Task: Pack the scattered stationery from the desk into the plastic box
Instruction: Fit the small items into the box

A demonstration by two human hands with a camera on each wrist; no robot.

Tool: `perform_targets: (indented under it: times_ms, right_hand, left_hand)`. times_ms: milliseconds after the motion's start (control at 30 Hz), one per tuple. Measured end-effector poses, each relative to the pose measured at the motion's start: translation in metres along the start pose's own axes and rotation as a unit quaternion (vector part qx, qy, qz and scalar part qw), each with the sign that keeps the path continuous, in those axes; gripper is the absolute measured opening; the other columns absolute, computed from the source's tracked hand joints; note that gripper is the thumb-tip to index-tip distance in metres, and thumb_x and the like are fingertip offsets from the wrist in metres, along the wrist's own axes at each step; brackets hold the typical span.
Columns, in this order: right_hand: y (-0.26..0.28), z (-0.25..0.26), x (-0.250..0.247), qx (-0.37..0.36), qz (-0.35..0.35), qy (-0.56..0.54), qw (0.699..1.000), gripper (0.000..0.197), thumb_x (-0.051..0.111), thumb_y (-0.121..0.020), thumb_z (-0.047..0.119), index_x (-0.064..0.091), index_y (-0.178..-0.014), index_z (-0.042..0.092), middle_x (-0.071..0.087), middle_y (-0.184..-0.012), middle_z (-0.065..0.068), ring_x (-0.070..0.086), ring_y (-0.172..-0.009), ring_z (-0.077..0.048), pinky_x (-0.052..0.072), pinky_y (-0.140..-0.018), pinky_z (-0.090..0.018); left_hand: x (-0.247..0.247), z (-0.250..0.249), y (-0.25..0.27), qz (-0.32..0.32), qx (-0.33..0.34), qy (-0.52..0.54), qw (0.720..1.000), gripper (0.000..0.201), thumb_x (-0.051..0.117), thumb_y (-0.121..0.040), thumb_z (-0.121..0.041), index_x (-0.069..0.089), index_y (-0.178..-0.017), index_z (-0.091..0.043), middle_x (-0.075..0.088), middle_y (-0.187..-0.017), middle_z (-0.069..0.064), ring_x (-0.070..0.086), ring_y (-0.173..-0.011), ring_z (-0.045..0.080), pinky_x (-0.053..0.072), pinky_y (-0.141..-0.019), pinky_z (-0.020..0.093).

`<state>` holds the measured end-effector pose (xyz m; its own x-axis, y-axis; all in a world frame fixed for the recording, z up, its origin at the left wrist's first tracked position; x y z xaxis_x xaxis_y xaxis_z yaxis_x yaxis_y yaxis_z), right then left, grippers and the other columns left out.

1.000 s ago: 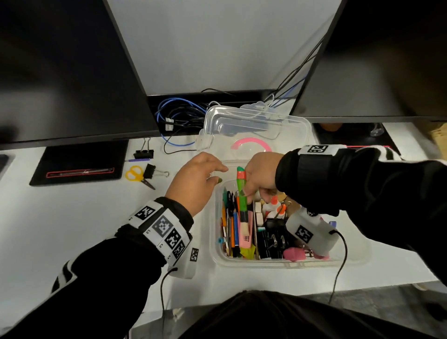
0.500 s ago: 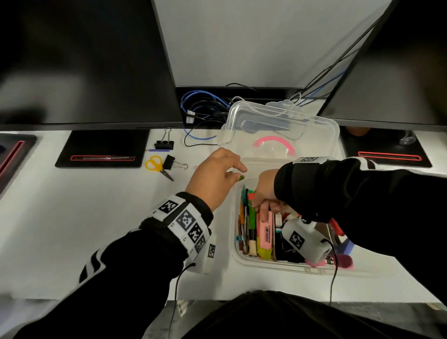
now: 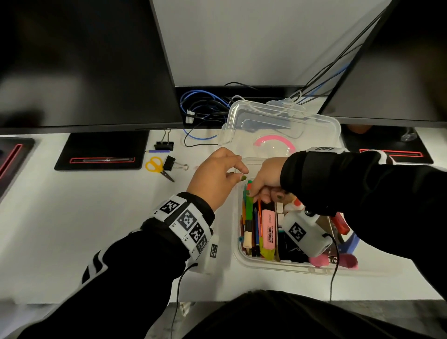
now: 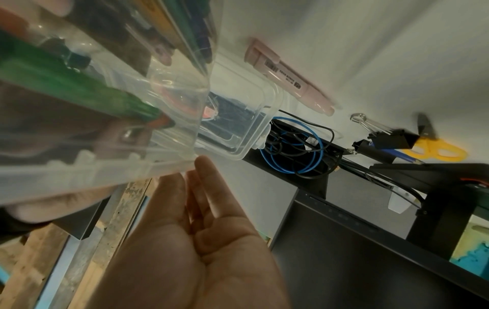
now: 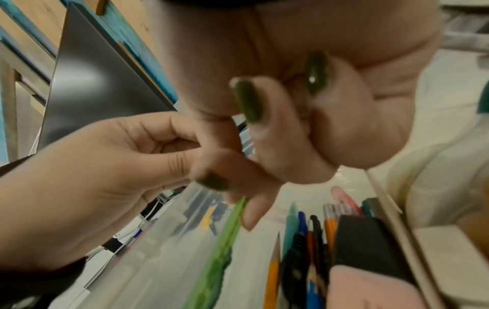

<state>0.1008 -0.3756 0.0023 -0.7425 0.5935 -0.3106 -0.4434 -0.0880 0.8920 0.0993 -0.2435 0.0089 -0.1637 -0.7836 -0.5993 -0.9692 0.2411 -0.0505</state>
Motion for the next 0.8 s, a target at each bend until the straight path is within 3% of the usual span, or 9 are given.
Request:
perform_targets:
  times_ms: [100,233,300,400,500,567,733,800]
  right_hand:
    - [0.002,0.006,0.002,-0.016,-0.031,-0.004,0.999,0.021,0.06,-0.088,0.018,0.065,-0.071,0.006,0.055,-0.042,-0.001,0.037,-0.029,-0.009,0.032,-0.036,-0.014]
    - [0.004,0.009,0.008,0.002,-0.049,-0.008,0.999,0.019,0.053,-0.093,0.012,0.057,-0.076,0.003,0.053,-0.039,-0.002,0.036,-0.024,-0.008,0.03,-0.031,-0.01]
    - [0.004,0.009,0.007,0.012,-0.06,0.001,0.998,0.016,0.053,-0.092,0.01,0.057,-0.078,0.002,0.055,-0.043,-0.003,0.038,-0.026,-0.008,0.031,-0.031,-0.012]
    - [0.004,0.013,-0.002,-0.004,-0.11,0.045,0.993,0.022,0.057,-0.088,0.003,0.052,-0.067,0.006,0.052,-0.031,0.003,0.049,-0.04,-0.01,0.04,-0.032,-0.014]
    - [0.008,0.017,-0.006,-0.003,-0.128,0.083,0.988,0.023,0.055,-0.091,0.007,0.052,-0.068,0.006,0.053,-0.036,0.004,0.047,-0.051,-0.012,0.044,-0.046,-0.02]
    - [0.008,0.017,-0.008,0.001,-0.136,0.055,0.989,0.024,0.054,-0.092,0.012,0.055,-0.07,0.005,0.051,-0.033,0.003,0.046,-0.05,-0.012,0.04,-0.053,-0.021]
    - [0.01,0.019,-0.004,0.005,-0.14,0.045,0.989,0.029,0.052,-0.095,0.015,0.052,-0.067,0.005,0.047,-0.027,0.004,0.045,-0.048,-0.01,0.038,-0.052,-0.019]
    - [0.009,0.017,-0.005,-0.009,-0.14,0.028,0.99,0.027,0.053,-0.093,0.01,0.051,-0.067,0.007,0.048,-0.026,0.005,0.052,-0.042,-0.01,0.043,-0.047,-0.019]
  left_hand:
    - [0.0,0.0,0.0,0.001,-0.001,-0.001,1.0,0.015,0.063,-0.085,-0.003,0.071,-0.093,-0.013,0.05,-0.103,-0.008,0.048,-0.101,-0.002,0.036,-0.081,-0.004]
    - [0.0,0.0,0.0,0.005,-0.006,-0.002,1.0,0.015,0.063,-0.085,-0.005,0.071,-0.093,-0.014,0.051,-0.105,-0.006,0.051,-0.105,0.003,0.044,-0.092,0.017]
    - [0.0,0.0,0.0,0.005,-0.009,0.004,1.0,0.014,0.063,-0.085,-0.005,0.071,-0.093,-0.014,0.053,-0.106,-0.005,0.052,-0.108,0.005,0.044,-0.093,0.021]
    - [0.0,0.0,0.001,0.006,-0.009,0.004,1.0,0.014,0.063,-0.085,-0.005,0.072,-0.093,-0.014,0.054,-0.108,-0.002,0.052,-0.108,0.007,0.046,-0.094,0.024]
    - [0.001,0.0,0.001,0.008,-0.012,0.006,1.0,0.014,0.063,-0.085,-0.005,0.072,-0.093,-0.014,0.054,-0.108,-0.001,0.053,-0.107,0.009,0.046,-0.094,0.026]
    - [0.001,0.0,0.001,0.008,-0.013,0.005,1.0,0.014,0.063,-0.085,-0.005,0.072,-0.092,-0.014,0.054,-0.108,-0.002,0.053,-0.108,0.009,0.046,-0.095,0.027]
    - [0.001,-0.001,0.001,0.011,-0.013,-0.003,1.0,0.013,0.063,-0.085,-0.007,0.072,-0.091,-0.015,0.054,-0.107,-0.002,0.053,-0.108,0.008,0.045,-0.096,0.026]
    - [0.001,-0.001,0.001,0.01,-0.013,-0.003,1.0,0.013,0.063,-0.086,-0.007,0.072,-0.091,-0.015,0.054,-0.107,-0.002,0.052,-0.109,0.007,0.044,-0.096,0.024]
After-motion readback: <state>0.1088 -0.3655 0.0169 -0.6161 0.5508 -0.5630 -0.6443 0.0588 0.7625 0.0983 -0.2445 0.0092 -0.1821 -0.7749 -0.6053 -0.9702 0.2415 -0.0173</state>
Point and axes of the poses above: each hand's wrist, its own y-axis away from the middle knuckle, its own x-axis out of the palm, z = x × y, the point moved 5 cm from there along -y, towards the middle knuckle
